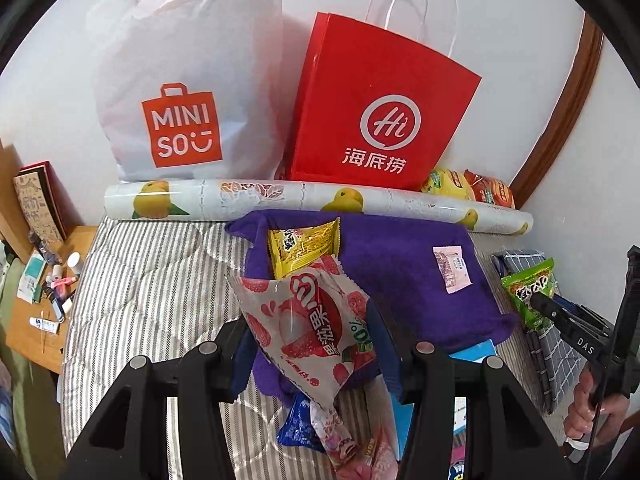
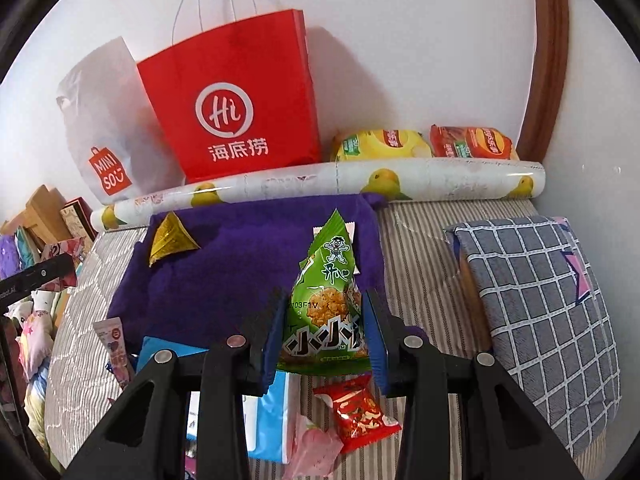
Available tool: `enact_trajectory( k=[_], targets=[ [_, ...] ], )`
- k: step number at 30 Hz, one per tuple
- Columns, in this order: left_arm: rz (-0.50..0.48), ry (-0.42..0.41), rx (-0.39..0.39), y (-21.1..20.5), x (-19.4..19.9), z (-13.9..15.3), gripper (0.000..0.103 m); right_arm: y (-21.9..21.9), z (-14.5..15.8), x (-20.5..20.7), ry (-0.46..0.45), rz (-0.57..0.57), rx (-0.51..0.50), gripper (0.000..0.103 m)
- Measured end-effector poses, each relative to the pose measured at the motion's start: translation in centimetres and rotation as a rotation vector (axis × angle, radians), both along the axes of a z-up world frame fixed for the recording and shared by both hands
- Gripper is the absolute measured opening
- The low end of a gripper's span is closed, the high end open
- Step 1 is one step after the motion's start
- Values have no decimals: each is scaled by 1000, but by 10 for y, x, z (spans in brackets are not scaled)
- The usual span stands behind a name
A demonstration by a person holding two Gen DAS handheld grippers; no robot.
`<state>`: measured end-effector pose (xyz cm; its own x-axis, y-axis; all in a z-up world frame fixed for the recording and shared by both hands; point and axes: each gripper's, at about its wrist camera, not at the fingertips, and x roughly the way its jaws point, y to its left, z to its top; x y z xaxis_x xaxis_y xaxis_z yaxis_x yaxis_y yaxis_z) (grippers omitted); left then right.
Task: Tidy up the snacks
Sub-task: 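Carry both bags over the purple towel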
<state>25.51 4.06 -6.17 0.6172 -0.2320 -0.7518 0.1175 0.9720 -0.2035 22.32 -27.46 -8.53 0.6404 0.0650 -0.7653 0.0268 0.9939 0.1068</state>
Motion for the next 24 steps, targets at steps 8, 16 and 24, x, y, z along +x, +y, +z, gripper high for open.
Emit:
enact_trajectory(
  k=[8, 16, 24],
  targets=[
    [-19, 9, 7, -9, 15, -6, 50, 0, -9, 15, 15, 0, 2, 37],
    [-32, 25, 17, -16, 30, -15, 50, 3, -21, 30, 31, 4, 5, 37],
    [-40, 61, 13, -17, 44, -34, 50, 6, -37, 46, 56, 10, 7, 37]
  ],
)
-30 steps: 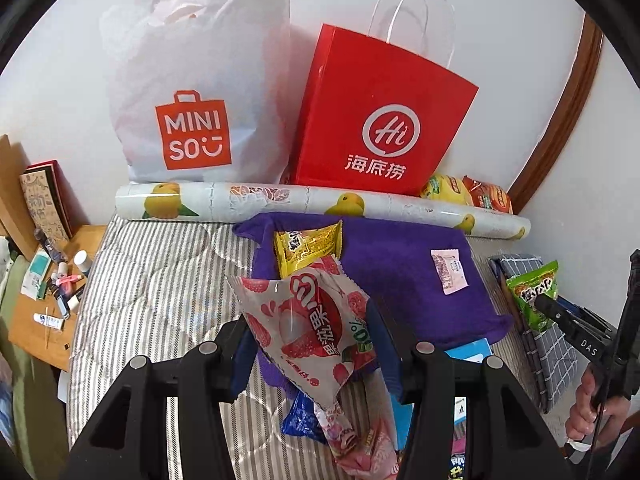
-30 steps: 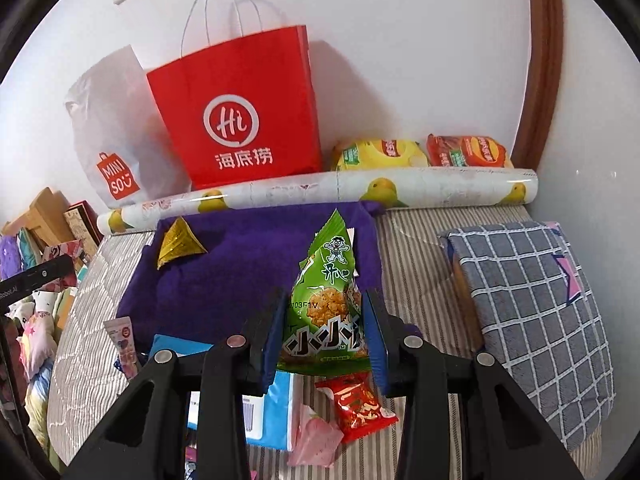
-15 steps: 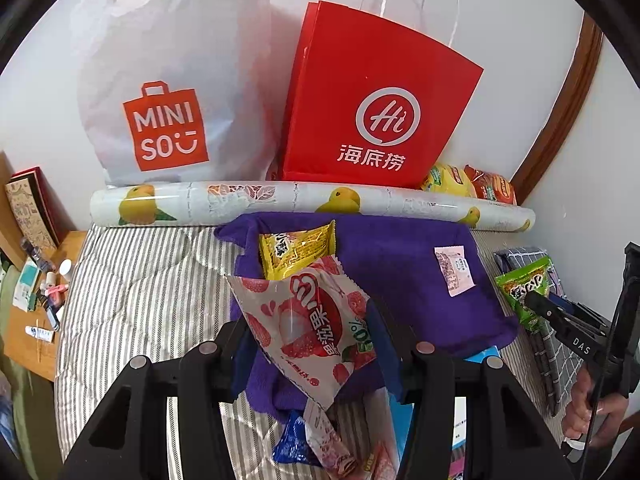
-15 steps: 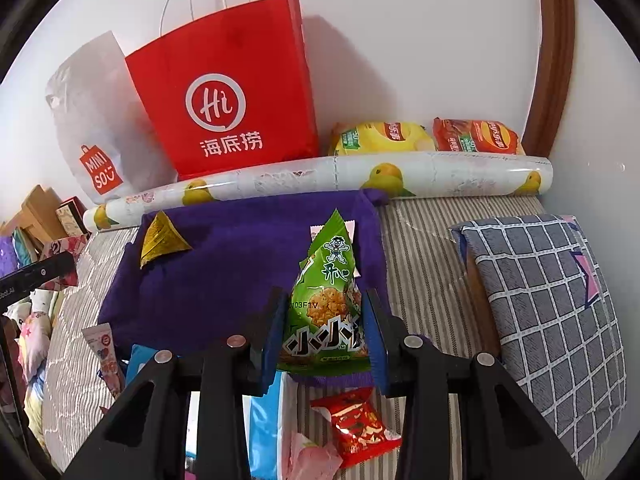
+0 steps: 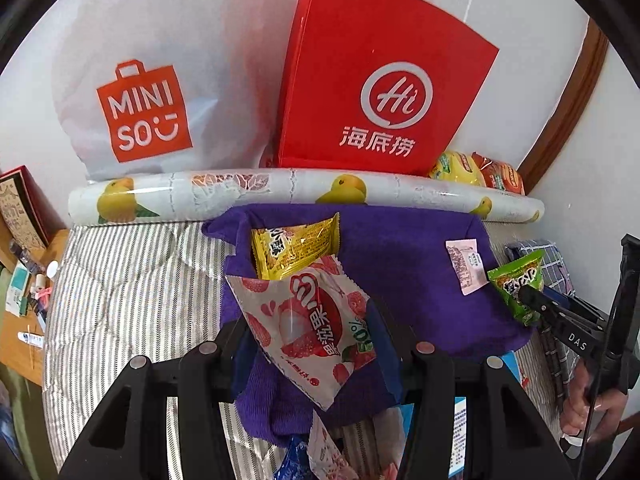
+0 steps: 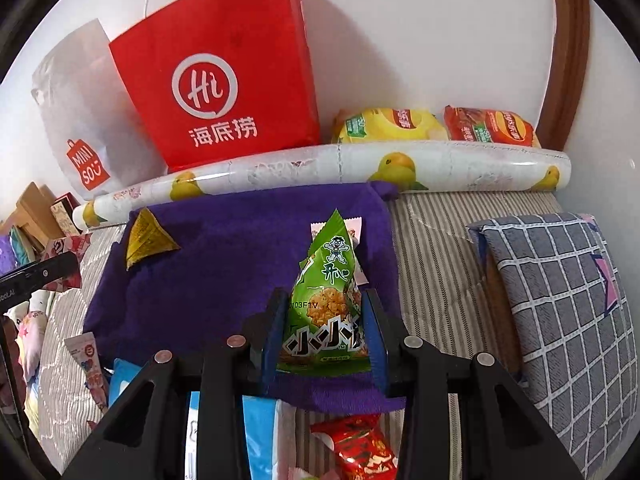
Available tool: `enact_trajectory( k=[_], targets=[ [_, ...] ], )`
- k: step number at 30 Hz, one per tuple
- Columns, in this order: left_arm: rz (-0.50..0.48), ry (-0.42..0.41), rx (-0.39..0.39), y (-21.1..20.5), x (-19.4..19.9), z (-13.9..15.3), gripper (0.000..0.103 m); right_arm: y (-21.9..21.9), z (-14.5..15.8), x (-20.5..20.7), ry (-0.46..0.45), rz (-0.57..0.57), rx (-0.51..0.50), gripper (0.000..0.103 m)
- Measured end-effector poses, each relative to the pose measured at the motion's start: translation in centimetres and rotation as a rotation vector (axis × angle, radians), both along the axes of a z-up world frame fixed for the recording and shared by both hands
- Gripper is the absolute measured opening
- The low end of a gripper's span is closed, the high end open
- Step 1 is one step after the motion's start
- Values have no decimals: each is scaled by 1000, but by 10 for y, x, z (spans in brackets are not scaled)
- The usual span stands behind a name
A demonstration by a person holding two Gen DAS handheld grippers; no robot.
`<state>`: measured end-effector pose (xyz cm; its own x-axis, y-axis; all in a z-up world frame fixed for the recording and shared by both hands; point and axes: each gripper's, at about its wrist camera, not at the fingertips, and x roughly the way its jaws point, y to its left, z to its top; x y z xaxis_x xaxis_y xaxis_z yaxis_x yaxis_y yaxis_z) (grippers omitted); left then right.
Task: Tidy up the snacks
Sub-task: 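Carry both bags over the purple towel, then lower both bags onto the purple towel and open both tools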
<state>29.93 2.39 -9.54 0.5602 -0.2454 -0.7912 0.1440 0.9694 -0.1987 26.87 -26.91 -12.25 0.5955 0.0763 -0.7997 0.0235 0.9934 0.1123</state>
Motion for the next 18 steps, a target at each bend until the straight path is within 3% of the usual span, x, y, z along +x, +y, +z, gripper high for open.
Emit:
enact_trajectory(
  k=[18],
  targets=[
    [-40, 102, -7, -12, 27, -46, 50, 5, -40, 20, 87, 32, -27, 37]
  ],
)
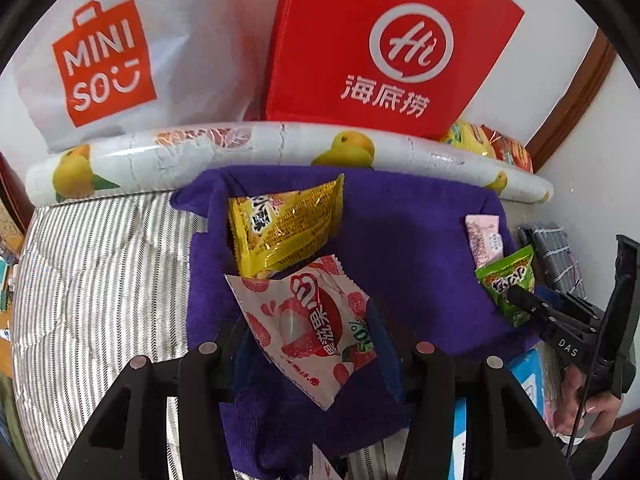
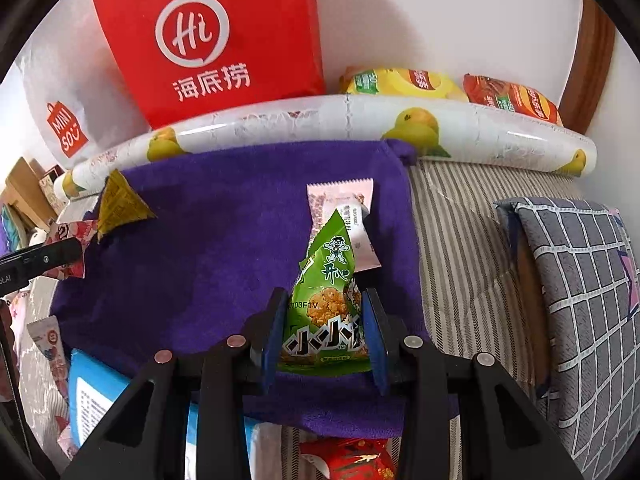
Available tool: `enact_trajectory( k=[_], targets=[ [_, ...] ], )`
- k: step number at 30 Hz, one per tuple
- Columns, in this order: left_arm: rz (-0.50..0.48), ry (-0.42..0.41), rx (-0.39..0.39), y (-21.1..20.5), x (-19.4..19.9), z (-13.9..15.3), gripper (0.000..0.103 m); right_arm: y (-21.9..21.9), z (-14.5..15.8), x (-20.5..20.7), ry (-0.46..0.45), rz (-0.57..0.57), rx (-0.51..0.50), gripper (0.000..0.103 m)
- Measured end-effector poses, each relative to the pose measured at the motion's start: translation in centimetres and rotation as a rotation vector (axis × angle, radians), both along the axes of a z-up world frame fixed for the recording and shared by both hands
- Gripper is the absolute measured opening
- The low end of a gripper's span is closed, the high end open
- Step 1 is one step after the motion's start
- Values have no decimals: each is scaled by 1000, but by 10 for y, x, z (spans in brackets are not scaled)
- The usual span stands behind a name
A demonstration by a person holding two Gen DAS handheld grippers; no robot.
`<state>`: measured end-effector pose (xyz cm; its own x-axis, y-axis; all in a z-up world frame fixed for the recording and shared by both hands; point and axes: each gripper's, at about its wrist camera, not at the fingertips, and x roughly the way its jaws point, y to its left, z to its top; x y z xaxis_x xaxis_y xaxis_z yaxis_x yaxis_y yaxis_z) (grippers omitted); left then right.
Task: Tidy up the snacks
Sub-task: 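Lower both bags onto the purple towel and open both tools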
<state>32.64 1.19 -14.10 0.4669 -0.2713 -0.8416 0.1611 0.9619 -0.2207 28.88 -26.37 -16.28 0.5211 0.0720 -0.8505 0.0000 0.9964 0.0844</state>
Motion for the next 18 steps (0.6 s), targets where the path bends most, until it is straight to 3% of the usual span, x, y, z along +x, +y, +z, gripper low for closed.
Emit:
enact_trajectory(
  k=[18],
  targets=[
    [-17, 43, 39, -6, 12, -21, 50, 8, -9, 6, 9, 21, -50, 37]
  ],
)
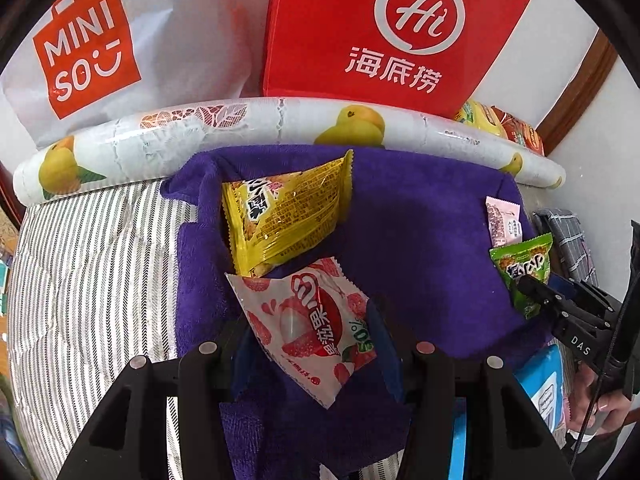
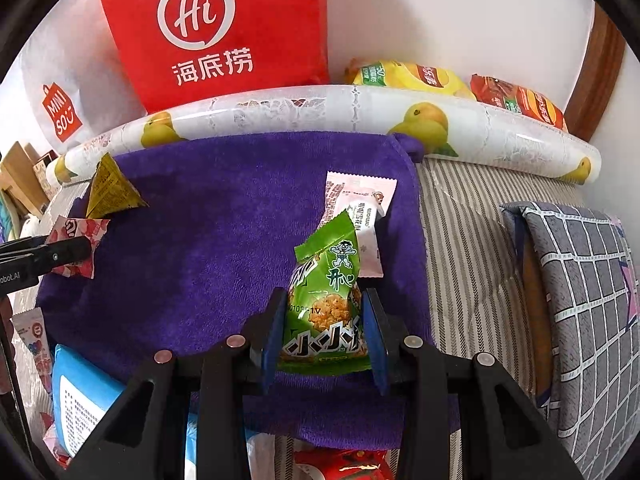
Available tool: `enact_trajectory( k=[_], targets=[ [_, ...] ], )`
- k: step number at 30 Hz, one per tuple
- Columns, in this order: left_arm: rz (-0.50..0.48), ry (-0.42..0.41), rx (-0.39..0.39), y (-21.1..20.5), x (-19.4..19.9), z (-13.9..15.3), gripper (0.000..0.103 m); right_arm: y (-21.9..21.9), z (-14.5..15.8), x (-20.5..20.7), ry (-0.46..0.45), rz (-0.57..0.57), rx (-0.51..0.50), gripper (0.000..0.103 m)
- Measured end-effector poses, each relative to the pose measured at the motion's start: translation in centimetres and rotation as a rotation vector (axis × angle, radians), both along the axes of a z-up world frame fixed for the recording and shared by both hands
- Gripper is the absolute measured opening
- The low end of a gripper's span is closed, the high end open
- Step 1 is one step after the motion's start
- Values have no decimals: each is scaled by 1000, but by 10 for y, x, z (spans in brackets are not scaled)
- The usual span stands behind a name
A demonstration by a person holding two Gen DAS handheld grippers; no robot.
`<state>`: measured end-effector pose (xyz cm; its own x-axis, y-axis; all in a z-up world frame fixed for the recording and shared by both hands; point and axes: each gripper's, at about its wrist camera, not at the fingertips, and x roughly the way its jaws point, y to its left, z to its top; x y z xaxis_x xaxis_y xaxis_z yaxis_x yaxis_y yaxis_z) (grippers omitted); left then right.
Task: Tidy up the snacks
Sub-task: 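Lower both bags onto the purple towel and open both tools, then grasp the red snack bag with the right tool while the left tool reaches the pink-white candy strip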
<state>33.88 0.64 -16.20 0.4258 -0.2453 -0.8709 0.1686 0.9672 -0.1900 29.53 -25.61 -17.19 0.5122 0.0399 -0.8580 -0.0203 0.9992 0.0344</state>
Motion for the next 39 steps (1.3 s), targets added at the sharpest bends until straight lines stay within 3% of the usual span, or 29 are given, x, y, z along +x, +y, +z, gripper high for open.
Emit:
enact_trajectory(
  k=[12, 17, 26, 32, 39],
  targets=[
    [-7, -11, 9, -1, 0, 4, 50, 6, 1, -2, -7, 15, -39, 38],
    [-9, -8, 8, -3, -4, 8, 60, 9, 10, -8, -31, 24, -36, 52],
    [-10, -53, 2, -3, -25, 35, 63, 13, 40, -26, -81, 28, -29, 58],
    [19, -101, 5, 6, -53, 62, 64, 1, 66, -53, -119, -21, -11, 64],
    [84, -110, 8, 24, -91, 70, 65, -30, 78, -96, -142, -126, 5, 65]
  ],
)
